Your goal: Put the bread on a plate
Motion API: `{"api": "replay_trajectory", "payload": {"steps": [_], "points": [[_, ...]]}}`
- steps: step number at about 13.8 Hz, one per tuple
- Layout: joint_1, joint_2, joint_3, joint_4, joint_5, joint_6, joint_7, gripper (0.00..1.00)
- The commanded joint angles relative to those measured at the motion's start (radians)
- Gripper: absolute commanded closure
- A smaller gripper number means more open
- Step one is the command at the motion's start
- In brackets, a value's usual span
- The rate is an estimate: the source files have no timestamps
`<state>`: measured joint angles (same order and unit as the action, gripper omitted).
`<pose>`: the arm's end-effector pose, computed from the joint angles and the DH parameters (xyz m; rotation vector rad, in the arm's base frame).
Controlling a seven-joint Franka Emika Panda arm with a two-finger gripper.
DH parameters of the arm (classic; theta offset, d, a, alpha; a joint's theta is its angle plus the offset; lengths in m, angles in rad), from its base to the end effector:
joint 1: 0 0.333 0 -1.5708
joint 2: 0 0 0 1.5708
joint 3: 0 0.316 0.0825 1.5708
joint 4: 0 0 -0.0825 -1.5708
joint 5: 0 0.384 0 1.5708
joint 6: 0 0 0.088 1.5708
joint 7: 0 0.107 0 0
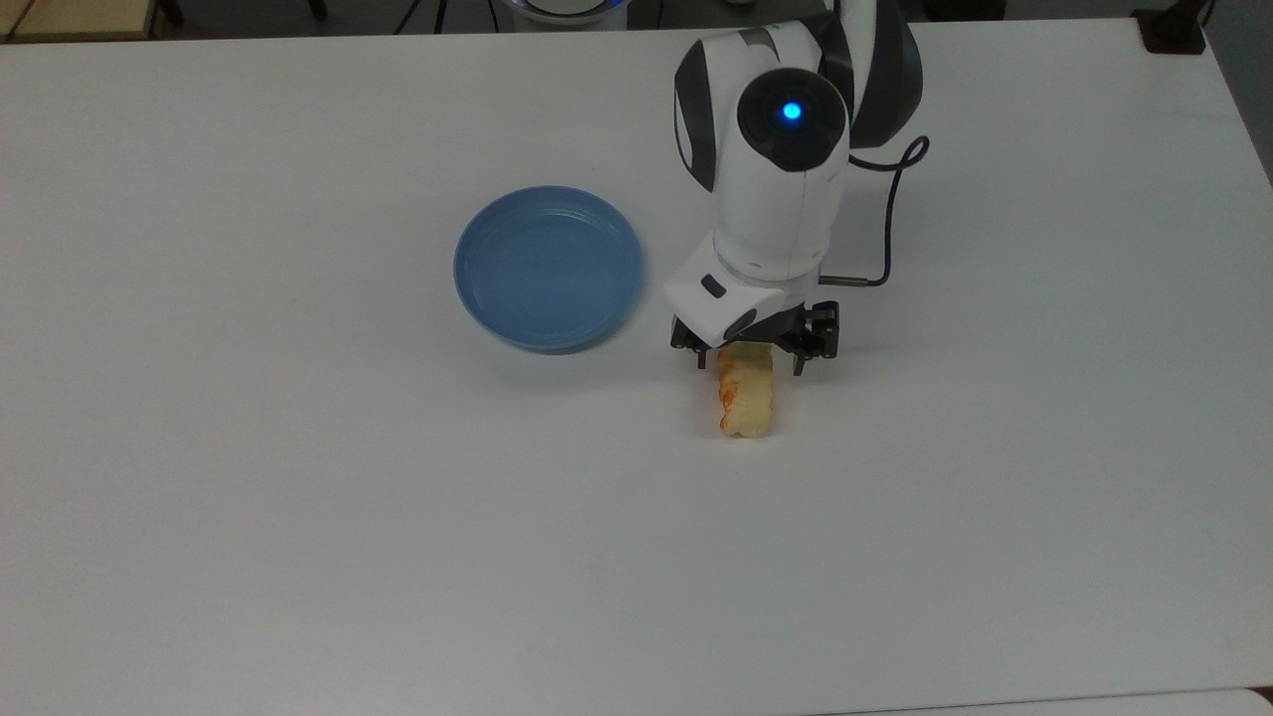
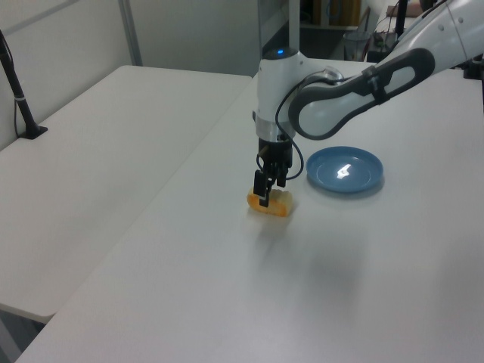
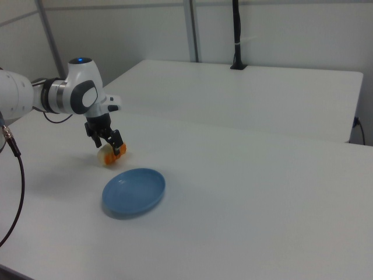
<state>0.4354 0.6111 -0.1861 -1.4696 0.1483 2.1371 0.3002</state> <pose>0.6882 0.2063 0.3328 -3.0970 0.1391 -0.0919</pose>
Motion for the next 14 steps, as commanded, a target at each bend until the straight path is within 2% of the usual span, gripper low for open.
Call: {"api": "replay_trajectory", "payload": {"steps": [1, 3, 4, 8, 11, 14], "points": [[0.016, 0.035, -0.009, 0.018, -0.006, 0.007, 0.019, 0.12], [0.025, 0.041, -0.009, 0.025, -0.018, 0.006, 0.020, 0.61], [0.025, 0.036, -0.010, 0.037, -0.018, -0.003, 0.020, 0.72], [0.013, -0.022, -0.019, 0.049, -0.018, -0.066, -0.007, 0.76], [-0.021, -0.114, -0.019, 0.023, -0.019, -0.196, -0.120, 0.76], [-0.073, -0.174, -0.019, -0.023, -0.051, -0.301, -0.254, 0.74]]}}
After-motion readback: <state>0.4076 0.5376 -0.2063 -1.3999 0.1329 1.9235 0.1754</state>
